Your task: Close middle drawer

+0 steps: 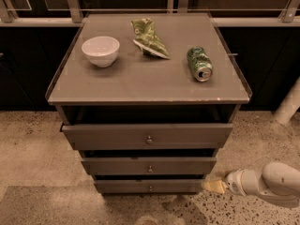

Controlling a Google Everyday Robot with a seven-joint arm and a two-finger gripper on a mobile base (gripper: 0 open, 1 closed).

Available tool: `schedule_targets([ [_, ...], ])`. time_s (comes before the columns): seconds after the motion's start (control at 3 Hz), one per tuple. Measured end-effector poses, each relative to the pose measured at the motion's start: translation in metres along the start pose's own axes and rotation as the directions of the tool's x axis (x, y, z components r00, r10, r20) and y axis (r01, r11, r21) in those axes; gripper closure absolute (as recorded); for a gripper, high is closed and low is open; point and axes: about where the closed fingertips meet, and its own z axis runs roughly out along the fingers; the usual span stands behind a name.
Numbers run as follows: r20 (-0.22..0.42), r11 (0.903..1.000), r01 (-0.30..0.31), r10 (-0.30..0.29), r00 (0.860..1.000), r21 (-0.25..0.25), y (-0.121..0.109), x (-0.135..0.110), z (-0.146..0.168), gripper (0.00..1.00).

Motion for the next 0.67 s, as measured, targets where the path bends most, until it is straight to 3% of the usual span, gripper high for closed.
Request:
schedule_targets([
  [0.33,0.000,1.0000,0.000,0.000,1.000,0.000,0.0000,0.0000,0.0000,0.00],
  [0.67,0.000,1.0000,0.000,0.000,1.000,0.000,0.0000,0.0000,0.0000,0.00],
])
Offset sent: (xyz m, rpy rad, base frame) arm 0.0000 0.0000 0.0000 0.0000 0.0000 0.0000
